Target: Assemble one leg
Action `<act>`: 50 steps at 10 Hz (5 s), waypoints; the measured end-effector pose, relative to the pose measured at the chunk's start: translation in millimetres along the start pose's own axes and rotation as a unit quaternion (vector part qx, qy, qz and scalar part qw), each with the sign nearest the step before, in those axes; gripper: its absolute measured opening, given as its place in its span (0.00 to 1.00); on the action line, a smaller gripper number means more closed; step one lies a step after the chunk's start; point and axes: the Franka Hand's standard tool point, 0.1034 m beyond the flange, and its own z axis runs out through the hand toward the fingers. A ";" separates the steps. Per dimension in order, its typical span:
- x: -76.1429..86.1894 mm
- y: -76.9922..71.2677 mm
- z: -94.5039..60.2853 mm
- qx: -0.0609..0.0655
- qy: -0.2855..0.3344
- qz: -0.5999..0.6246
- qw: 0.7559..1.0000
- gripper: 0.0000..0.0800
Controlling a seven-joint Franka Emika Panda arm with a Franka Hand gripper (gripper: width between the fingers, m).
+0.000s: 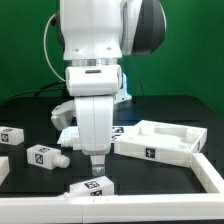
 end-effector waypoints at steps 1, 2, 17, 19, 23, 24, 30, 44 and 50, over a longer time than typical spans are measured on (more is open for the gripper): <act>0.3 0.0 1.3 -0.001 0.000 -0.007 1.000 0.81; 2.5 4.5 5.9 -0.017 -0.001 -0.054 0.998 0.81; 6.1 -3.9 36.3 -0.002 0.006 -0.066 0.998 0.08; 5.1 -3.9 36.2 -0.002 0.006 -0.065 0.998 0.01; 0.7 -3.6 35.1 -0.003 0.004 -0.066 0.998 0.01; -5.1 -2.4 27.9 -0.010 -0.001 -0.080 0.997 0.01; -41.9 -3.0 32.4 0.002 -0.008 -0.115 0.993 0.80; -87.8 -10.2 33.6 -0.004 -0.012 -0.063 0.998 0.36; -68.1 -23.4 35.9 -0.005 -0.011 0.051 0.999 0.36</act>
Offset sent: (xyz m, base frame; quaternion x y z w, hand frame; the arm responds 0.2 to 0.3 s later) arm 0.0070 0.0067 -0.0199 -0.0157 0.0048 -0.0818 0.9965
